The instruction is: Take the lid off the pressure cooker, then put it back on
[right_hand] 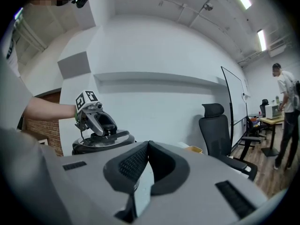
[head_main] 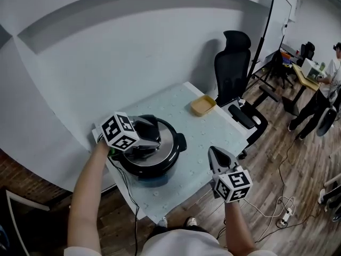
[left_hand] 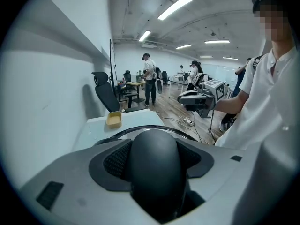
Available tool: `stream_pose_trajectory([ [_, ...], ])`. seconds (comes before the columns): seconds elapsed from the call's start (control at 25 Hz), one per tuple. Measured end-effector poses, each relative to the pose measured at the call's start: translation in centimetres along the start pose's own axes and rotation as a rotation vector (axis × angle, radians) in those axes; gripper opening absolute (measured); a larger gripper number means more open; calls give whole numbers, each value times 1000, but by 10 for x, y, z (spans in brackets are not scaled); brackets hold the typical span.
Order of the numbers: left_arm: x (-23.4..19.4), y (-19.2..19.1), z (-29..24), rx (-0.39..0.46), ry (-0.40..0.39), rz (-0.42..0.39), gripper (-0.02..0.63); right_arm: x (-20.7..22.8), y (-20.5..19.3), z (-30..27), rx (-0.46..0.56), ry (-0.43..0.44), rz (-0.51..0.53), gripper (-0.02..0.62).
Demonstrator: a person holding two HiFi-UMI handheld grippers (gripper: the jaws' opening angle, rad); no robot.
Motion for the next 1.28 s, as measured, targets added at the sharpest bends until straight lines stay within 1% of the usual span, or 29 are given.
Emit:
stream_pose_trajectory([
  [0.2, -1, 0, 0, 12, -8, -19, 281, 3, 4, -4, -1, 31, 5, 0],
  [0.28, -1, -1, 2, 5, -11, -12, 281, 2, 4, -5, -1, 41, 5, 0],
  [0.36, -1, 1, 9, -6, 22, -5, 324, 1, 5, -5, 1, 51, 6, 0],
  [0.44, -1, 6, 21, -8, 84, -9, 342, 1, 7, -6, 5, 60, 9, 0],
  [0.56, 5, 15, 35, 11, 202, -8, 344, -3, 12, -9, 16, 81, 13, 0],
  [0.64, 8, 21, 45, 56, 308, 28, 342, -6, 15, -12, 26, 100, 18, 0],
  [0.8, 25, 25, 59, 136, 525, 150, 342, -10, 17, -14, 27, 135, 22, 0],
  [0.88, 39, 28, 62, 156, 628, 183, 342, -13, 19, -15, 30, 154, 26, 0],
  [0.96, 54, 33, 62, 166, 719, 198, 342, -16, 22, -16, 37, 173, 31, 0],
  [1.08, 78, 38, 58, 185, 826, 216, 341, -19, 26, -15, 44, 200, 38, 0],
  [1.28, 116, 42, 47, 257, 949, 263, 341, -18, 30, -11, 44, 233, 49, 0],
])
Point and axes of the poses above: the fingertips, and each gripper's own axes: z backward along the fingers, x to its right, y out of its top, the point moved 10 cm from there along z, backward along the fingers, and after that the axes turned 12 degrees about -z, right-handed, at the moved point
